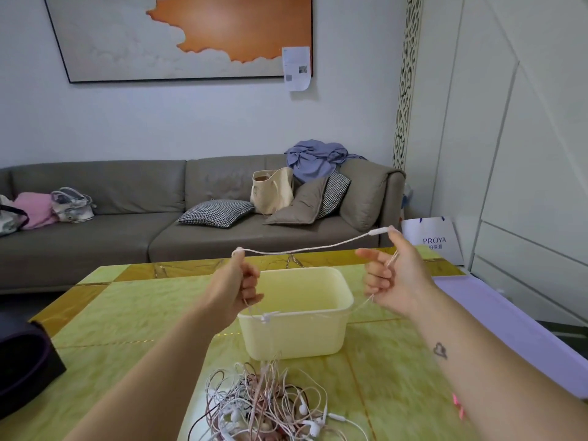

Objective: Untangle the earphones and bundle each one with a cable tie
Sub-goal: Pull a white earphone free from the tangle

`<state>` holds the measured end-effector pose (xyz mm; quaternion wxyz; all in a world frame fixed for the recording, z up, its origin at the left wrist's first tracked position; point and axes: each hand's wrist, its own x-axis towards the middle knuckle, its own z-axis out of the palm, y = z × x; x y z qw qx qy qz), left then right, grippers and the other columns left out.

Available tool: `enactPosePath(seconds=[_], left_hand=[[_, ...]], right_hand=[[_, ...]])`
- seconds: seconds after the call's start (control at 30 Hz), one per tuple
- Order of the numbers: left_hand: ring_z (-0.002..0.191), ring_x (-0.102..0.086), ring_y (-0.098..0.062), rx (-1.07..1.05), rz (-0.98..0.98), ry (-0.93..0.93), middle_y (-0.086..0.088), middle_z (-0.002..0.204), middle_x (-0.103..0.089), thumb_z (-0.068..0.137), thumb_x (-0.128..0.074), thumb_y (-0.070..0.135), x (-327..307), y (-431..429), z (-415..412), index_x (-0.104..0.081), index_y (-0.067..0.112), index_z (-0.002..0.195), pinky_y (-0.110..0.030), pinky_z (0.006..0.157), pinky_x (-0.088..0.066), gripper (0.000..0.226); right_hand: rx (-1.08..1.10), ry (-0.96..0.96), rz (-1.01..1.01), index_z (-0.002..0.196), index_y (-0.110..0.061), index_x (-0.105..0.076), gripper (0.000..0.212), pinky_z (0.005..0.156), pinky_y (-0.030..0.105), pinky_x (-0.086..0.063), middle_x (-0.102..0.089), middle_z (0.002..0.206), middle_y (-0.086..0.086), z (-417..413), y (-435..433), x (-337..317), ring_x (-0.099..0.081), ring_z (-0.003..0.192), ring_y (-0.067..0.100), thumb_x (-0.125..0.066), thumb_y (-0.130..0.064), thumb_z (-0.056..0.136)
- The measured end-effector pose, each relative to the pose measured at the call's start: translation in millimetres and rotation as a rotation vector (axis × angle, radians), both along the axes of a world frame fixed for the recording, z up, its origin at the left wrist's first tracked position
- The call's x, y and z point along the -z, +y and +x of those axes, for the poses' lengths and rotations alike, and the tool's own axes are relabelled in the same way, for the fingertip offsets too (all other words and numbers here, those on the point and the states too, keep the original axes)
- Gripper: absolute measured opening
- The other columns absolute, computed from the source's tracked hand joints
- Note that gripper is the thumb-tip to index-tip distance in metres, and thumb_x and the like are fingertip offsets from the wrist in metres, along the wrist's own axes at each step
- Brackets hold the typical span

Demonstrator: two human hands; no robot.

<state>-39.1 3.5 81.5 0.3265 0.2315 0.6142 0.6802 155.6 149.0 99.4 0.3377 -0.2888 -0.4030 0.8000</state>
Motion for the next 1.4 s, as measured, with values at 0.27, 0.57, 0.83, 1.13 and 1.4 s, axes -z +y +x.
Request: enactPosePath(seconds=[0.27,0.57,0.83,1.13,1.4], left_hand=[[0.056,-0.036,-0.014,0.104,0.127,-0.201,0.005,0.05,-0.034,0.102,-0.032,0.036,-13.1,17.3,31.6,-0.05,0.015,0.071,-0.039,0.079,-0.045,0.041],[0.052,-0.036,-0.015,0.051,0.381,-0.513,0.002,0.043,-0.034,0.102,-0.033,0.035,-32.2,23.5,42.7,-0.051,0.012,0.067,-0.043,0.069,-0.048,0.046],[0.04,-0.026,-0.008,-0.11,0.221,-0.288,0.005,0.046,-0.029,0.103,-0.033,0.035,-19.0,14.4,22.2,-0.05,0.014,0.069,-0.021,0.05,-0.031,0.043],[0.05,-0.026,-0.011,0.093,-0.212,0.365,-0.001,0.068,-0.044,0.104,-0.023,0.034,4.0,5.7,29.7,-0.059,0.01,0.081,-0.021,0.044,-0.024,0.049],[0.053,-0.036,-0.005,0.381,-0.578,0.626,-0.002,0.084,-0.068,0.103,-0.02,0.041,16.4,2.3,37.2,-0.067,0.013,0.099,-0.03,0.071,-0.041,0.055]], right_hand=[[-0.213,-0.495,0.83,0.088,-0.01,-0.072,0.04,0.043,0.022,-0.023,-0.055,0.062,0.0,-18.5,-19.7,1.6,-0.031,0.038,0.009,-0.042,-0.034,0.098],[-0.748,-0.903,1.083,0.106,-0.016,-0.07,0.024,0.082,0.023,-0.046,-0.072,0.089,-0.008,-15.7,-41.1,28.4,-0.063,0.088,0.008,-0.067,-0.03,0.086],[-0.341,-0.569,0.884,0.074,-0.019,-0.065,0.024,0.046,0.018,-0.027,-0.048,0.053,-0.011,-4.1,-21.0,18.2,-0.034,0.043,0.005,-0.053,-0.018,0.095],[0.153,-0.105,0.535,0.068,-0.01,-0.054,0.031,0.045,0.019,-0.028,-0.068,0.077,0.003,-5.3,-15.8,3.2,-0.031,0.04,0.008,-0.046,-0.014,0.097],[0.187,-0.113,0.482,0.069,-0.009,-0.047,0.027,0.046,0.024,-0.032,-0.068,0.075,0.011,1.2,-10.6,-10.5,-0.052,0.038,0.014,-0.042,-0.009,0.096]])
